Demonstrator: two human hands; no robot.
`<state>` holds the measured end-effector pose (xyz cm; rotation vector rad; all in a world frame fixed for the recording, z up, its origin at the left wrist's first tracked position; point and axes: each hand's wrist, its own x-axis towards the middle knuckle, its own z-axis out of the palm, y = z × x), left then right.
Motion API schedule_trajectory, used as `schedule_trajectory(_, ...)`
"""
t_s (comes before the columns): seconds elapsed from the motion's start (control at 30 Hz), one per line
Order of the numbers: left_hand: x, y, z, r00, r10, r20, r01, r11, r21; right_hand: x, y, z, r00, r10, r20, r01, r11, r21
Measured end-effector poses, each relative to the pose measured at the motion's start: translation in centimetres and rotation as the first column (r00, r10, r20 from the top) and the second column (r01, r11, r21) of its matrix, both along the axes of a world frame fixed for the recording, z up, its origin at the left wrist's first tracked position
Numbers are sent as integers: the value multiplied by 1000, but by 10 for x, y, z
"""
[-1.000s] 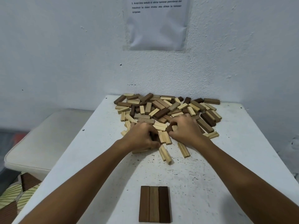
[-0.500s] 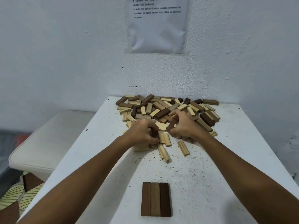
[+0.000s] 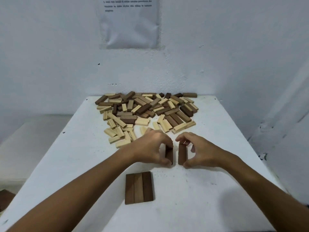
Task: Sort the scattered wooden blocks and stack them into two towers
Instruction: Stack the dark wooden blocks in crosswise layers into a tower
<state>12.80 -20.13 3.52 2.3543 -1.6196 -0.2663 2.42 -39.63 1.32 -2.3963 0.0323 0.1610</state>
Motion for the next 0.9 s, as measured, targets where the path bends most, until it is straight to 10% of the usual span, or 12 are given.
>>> schedule_trajectory(0.33, -16, -5, -19, 1000, -3, -17, 2, 1000, -26, 22, -27, 1, 931, -241, 274, 191, 962, 198)
schedule_trajectory(0.7, -16, -7, -21, 999, 15, -47, -17, 999, -47, 93, -48, -20, 820, -466, 331, 526, 842, -117)
schedule_trajectory(0.9, -17, -6, -22, 996, 28, -89, -34, 997, -69, 70, -40, -5, 734, -513, 444, 560, 828, 31)
